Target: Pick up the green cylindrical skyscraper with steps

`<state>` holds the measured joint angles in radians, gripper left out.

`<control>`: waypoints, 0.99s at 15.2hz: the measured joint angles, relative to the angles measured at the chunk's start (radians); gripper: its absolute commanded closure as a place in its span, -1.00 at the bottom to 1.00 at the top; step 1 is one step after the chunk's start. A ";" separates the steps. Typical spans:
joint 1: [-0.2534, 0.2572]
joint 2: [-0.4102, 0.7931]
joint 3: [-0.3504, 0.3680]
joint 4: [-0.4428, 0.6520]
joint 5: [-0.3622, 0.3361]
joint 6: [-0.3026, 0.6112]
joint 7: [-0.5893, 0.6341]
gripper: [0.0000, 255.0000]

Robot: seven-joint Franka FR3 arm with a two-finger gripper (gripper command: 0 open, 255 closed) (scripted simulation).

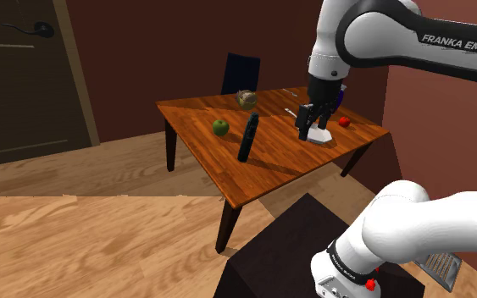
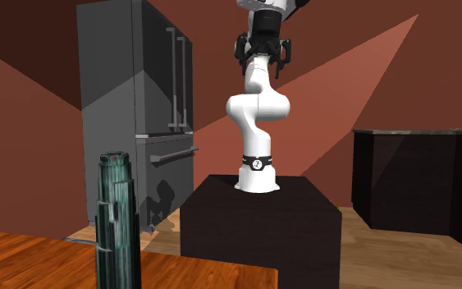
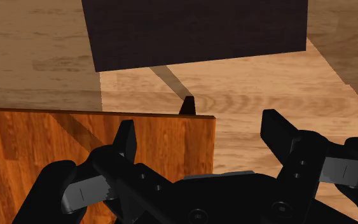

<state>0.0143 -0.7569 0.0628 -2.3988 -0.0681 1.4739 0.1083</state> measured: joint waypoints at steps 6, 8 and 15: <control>-0.021 0.096 -0.045 -0.006 -0.041 0.125 -0.047 -1.00; -0.030 0.150 -0.064 0.010 -0.057 0.176 -0.068 -1.00; -0.062 0.376 -0.137 0.093 -0.100 0.364 -0.150 -1.00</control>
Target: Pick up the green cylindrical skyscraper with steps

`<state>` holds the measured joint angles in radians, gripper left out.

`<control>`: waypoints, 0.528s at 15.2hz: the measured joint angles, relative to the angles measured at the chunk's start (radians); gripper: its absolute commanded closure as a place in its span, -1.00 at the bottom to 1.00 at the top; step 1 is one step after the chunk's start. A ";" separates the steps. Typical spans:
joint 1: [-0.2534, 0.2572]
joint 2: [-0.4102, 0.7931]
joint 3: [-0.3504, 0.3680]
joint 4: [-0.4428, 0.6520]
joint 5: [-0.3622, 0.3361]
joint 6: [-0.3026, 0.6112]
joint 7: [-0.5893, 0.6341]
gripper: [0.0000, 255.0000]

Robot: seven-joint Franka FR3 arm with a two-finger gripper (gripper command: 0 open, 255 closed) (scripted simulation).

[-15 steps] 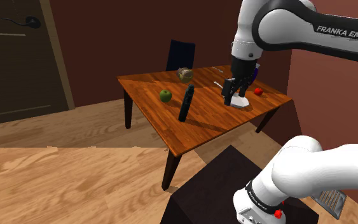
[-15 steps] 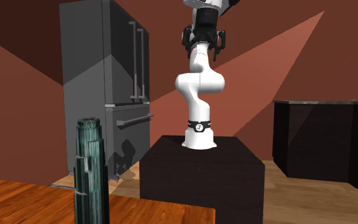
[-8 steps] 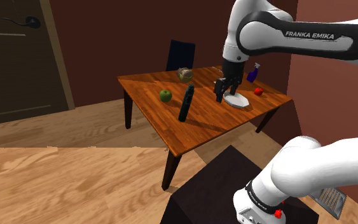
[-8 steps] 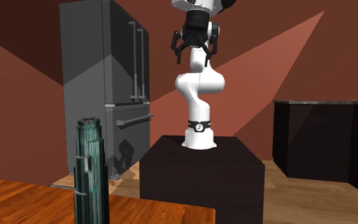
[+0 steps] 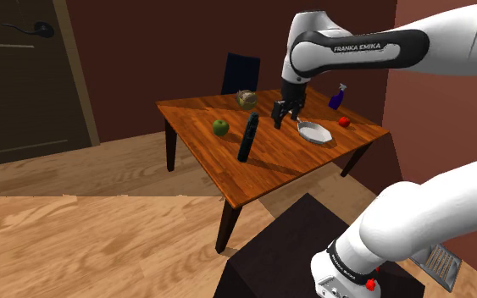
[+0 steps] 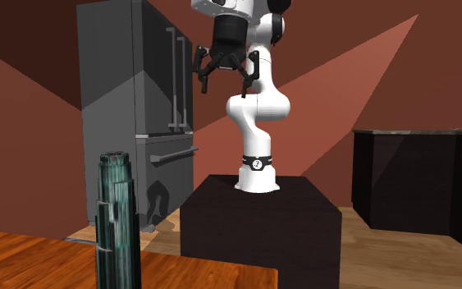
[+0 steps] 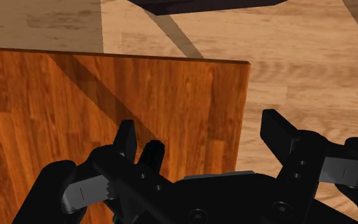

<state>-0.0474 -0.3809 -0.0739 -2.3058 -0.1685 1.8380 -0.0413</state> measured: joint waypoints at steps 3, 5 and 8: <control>-0.009 0.105 -0.024 0.062 -0.004 0.063 -0.032 -1.00; -0.015 0.168 -0.038 0.102 -0.003 0.100 -0.054 -1.00; -0.027 0.272 -0.062 0.171 0.004 0.154 -0.095 -1.00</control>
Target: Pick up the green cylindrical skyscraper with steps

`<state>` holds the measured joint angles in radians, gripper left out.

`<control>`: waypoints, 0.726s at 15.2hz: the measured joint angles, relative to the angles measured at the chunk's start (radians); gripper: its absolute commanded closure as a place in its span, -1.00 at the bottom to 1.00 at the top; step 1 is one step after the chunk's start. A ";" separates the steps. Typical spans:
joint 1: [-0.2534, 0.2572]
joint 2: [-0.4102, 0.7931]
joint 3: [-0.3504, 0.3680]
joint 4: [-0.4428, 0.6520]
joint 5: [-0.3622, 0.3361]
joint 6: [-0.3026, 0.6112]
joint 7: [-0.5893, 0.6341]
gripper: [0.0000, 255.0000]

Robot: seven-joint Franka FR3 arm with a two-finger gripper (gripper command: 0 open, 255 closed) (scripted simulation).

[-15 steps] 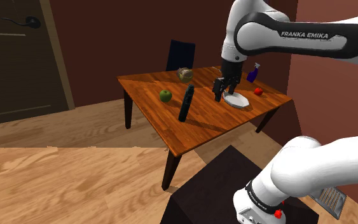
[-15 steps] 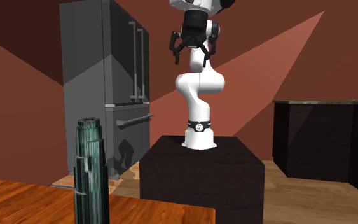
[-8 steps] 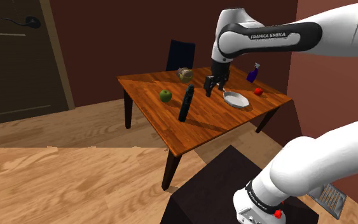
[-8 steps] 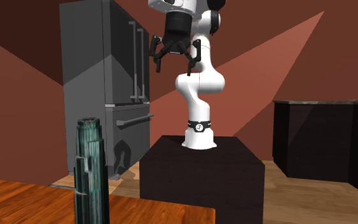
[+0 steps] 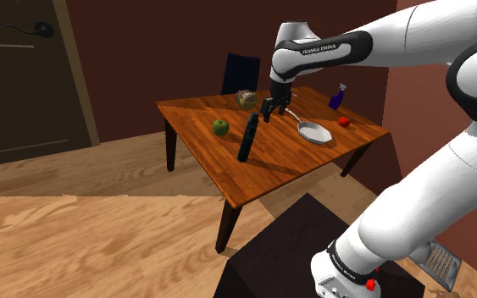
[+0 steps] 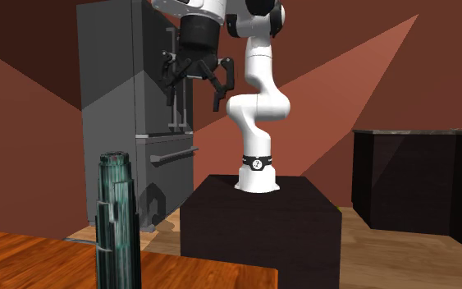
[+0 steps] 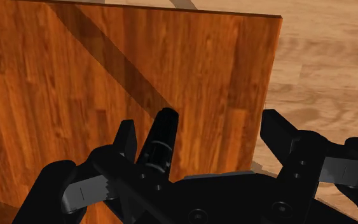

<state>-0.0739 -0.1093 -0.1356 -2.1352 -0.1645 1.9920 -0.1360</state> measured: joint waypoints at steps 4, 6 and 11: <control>-0.014 0.143 -0.020 0.114 0.022 0.054 -0.048 -1.00; -0.024 0.211 -0.026 0.179 0.036 0.069 -0.075 -1.00; -0.058 0.387 -0.037 0.350 0.077 0.103 -0.142 -1.00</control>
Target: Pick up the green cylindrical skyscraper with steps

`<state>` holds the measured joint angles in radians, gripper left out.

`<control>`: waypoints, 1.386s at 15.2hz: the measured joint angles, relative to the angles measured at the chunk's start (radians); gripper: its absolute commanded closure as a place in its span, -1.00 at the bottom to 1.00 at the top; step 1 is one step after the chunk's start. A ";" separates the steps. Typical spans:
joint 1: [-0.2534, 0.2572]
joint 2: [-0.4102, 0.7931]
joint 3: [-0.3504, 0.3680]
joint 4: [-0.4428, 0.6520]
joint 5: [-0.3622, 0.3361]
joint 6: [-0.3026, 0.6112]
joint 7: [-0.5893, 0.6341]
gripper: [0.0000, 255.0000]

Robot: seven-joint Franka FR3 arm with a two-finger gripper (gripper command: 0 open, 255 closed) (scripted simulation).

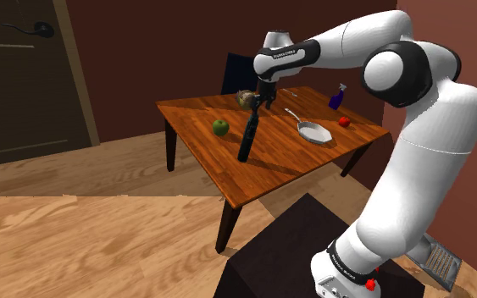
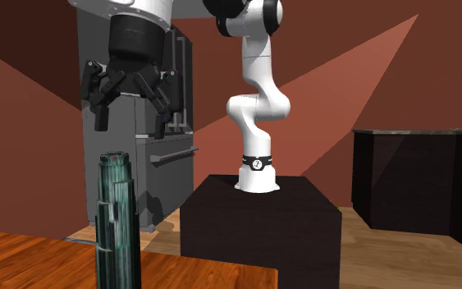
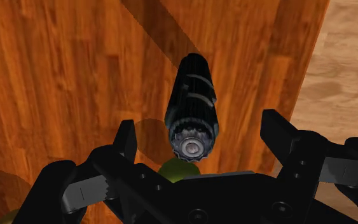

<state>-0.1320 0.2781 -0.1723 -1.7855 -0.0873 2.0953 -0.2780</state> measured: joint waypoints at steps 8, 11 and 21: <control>-0.008 0.086 0.004 0.027 0.014 0.064 -0.006 -1.00; -0.008 0.092 0.004 0.021 0.014 0.076 -0.005 1.00; -0.008 0.089 0.004 0.022 0.014 0.073 -0.005 1.00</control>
<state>-0.1397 0.3671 -0.1680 -1.7630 -0.0734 2.1682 -0.2828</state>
